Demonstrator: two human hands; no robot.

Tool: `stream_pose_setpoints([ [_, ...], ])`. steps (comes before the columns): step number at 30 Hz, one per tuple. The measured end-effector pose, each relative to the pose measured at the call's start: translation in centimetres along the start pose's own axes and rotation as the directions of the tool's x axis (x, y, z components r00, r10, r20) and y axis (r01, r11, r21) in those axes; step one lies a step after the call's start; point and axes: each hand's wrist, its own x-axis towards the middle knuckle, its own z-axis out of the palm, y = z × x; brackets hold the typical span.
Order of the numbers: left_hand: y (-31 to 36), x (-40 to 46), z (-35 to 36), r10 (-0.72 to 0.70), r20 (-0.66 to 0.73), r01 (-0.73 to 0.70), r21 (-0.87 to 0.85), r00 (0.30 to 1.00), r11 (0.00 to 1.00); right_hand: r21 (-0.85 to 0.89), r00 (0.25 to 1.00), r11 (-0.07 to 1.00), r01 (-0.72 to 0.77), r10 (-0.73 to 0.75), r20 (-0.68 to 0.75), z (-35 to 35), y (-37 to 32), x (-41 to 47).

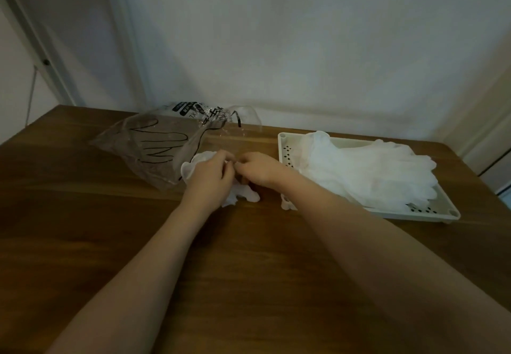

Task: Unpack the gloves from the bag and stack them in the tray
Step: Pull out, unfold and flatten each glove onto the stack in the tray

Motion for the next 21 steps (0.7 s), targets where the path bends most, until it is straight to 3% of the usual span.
stream_pose_setpoints([
  [3,-0.1,-0.1,-0.1,0.082,-0.082,-0.089,-0.093,0.993,0.992,-0.119,0.989,0.991,0.052,-0.067,-0.128,0.5,0.2,0.3],
  [5,0.0,-0.3,-0.4,0.126,-0.14,-0.145,-0.136,0.982,0.98,0.012,0.963,0.991,0.131,-0.124,-0.237,0.3,0.2,-0.2],
  [8,0.3,-0.5,-1.0,0.078,-0.239,-0.129,-0.206,0.968,0.97,0.315,0.937,0.917,0.245,-0.14,-0.321,-0.9,-0.7,-1.7],
  [10,0.4,-0.4,-1.2,0.057,-0.275,-0.121,-0.222,0.96,0.968,0.567,0.946,0.783,0.254,-0.078,-0.316,-2.2,-1.5,-2.6],
  [13,0.2,-0.2,-1.2,0.065,-0.257,-0.109,-0.162,0.964,0.981,0.923,0.968,0.296,0.247,-0.037,-0.247,-3.8,-1.7,-3.5],
  [15,0.3,-0.2,-1.1,0.057,-0.238,-0.096,-0.156,0.97,0.983,0.977,0.979,0.073,0.201,-0.024,-0.2,-4.7,-1.3,-4.0],
  [18,1.2,-0.2,-1.4,0.042,-0.215,-0.083,-0.187,0.976,0.979,0.995,0.995,-0.05,0.088,-0.051,-0.09,-5.7,-0.9,-4.8],
  [20,2.5,-0.6,-2.1,-0.012,-0.085,-0.025,-0.422,0.996,0.906,0.999,0.993,-0.017,0.035,-0.112,-0.037,-6.1,-0.4,-5.5],
  [21,3.2,-0.8,-2.3,-0.02,0.013,0.024,-0.573,1.0,0.819,0.999,0.989,0.021,0.031,-0.148,-0.027,-6.2,-0.1,-5.9],
])
